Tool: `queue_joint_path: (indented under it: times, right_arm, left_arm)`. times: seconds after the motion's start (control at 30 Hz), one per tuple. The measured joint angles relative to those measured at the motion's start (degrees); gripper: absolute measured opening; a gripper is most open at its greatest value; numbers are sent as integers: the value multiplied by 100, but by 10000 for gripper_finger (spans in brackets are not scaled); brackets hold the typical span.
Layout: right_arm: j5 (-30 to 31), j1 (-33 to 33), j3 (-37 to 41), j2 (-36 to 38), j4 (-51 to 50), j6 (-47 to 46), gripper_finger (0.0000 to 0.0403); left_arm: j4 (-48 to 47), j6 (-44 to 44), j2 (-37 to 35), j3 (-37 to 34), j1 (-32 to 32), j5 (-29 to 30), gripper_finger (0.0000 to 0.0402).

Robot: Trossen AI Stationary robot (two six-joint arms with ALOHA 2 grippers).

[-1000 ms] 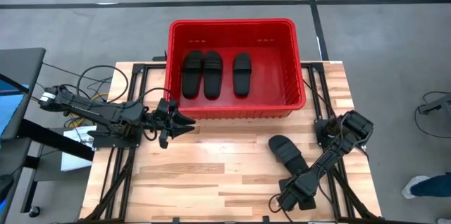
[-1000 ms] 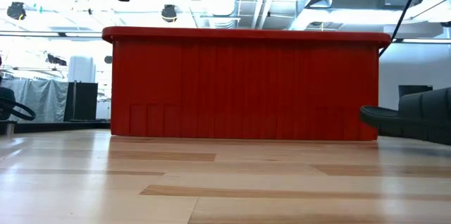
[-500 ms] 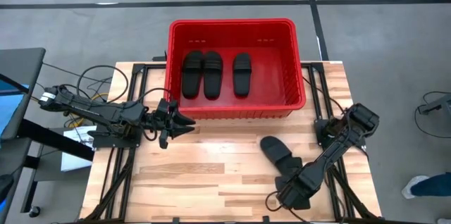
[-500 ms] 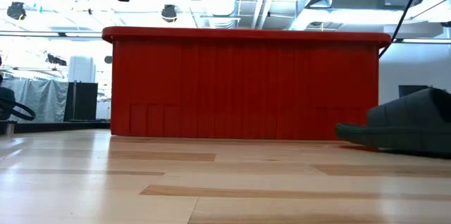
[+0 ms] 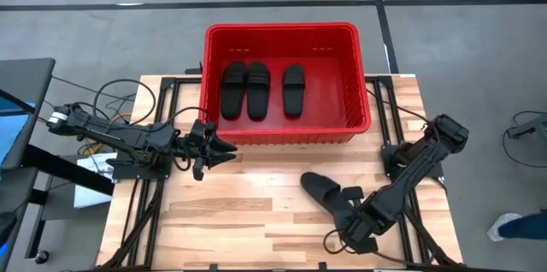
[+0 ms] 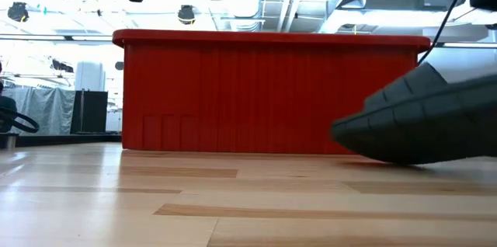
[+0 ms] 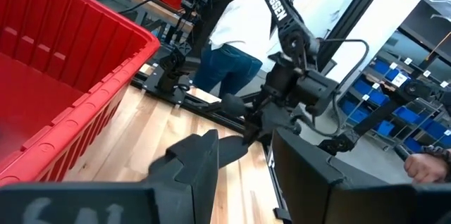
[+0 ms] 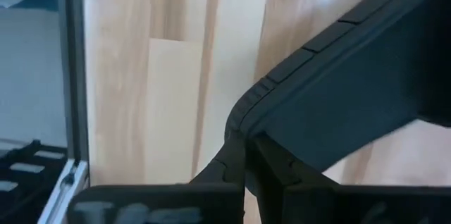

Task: Pick and place slides into bin
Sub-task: Put the black slide into the red container

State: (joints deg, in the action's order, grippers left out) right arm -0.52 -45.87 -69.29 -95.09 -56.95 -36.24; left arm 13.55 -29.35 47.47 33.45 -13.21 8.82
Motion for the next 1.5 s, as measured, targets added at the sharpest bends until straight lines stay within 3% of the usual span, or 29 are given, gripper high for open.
queue_joint_path:
  times: [0.23,0.63,0.77,1.13,1.5]
  right_arm:
    - [122,111,-707,18,-985,576,0]
    - [1083,405,-2256,25,-2355,1146,0]
    - [1190,483,-2727,25,-2516,1271,0]
    - [2200,677,-3814,29,-3215,1403,0]
    - [2737,1286,-4327,29,-3306,2082,0]
  left_arm:
    - [-1,-36,1,0,0,0,125]
    - [-1,-128,-1,0,0,-2,125]
    - [-1,-138,0,0,0,-2,125]
    - [1,-152,1,0,0,-1,125]
    - [1,-148,1,0,2,0,125]
